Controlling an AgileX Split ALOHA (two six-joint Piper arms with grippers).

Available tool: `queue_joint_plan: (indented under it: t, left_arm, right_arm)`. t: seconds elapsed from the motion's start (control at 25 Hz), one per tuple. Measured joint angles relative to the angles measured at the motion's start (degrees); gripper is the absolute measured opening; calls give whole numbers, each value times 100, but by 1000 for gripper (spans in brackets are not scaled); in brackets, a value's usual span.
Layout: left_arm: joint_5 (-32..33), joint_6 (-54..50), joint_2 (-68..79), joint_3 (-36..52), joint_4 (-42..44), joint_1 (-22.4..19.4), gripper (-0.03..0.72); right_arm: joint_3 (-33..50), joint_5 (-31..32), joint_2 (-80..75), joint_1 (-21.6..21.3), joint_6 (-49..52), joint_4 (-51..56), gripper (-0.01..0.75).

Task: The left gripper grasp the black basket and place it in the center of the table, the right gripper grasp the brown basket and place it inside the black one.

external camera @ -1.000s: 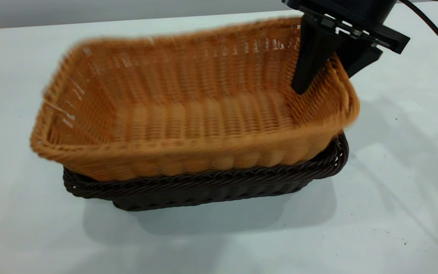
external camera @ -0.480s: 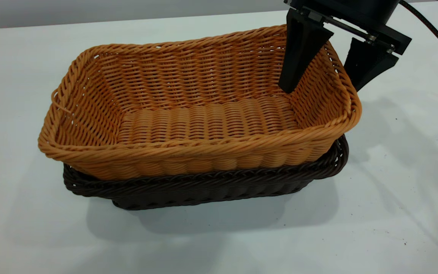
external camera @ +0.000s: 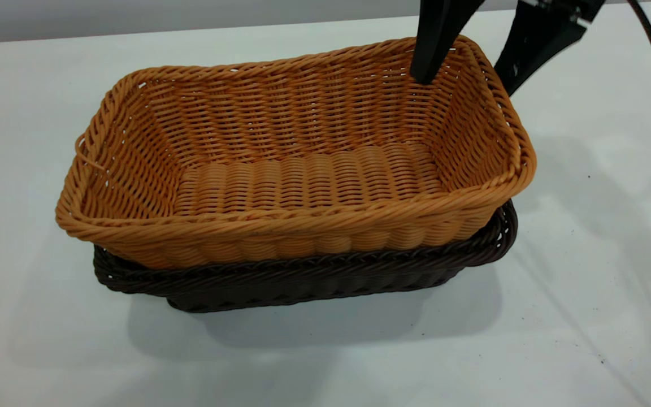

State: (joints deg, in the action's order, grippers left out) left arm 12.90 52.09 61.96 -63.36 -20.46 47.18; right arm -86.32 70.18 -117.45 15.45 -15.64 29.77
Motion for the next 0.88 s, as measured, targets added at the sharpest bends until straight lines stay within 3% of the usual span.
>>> queue_joint_plan:
  t: [0.32,0.48,0.68,0.88]
  left_arm:
    - [58,0,0,0,0,-5,574]
    - [189,0,0,0,6,-12,567]
    - [216,0,0,0,10,-12,501]
    - [540,-316,0,0,10,-12,327]
  right_arm:
    - [-385,-11,295,0,145,-427,610]
    - [-385,-7,792,0,158,-625,568]
    - [-385,0,1560,0,280,-633,412]
    - [-385,5,2470,0,280,-664,167]
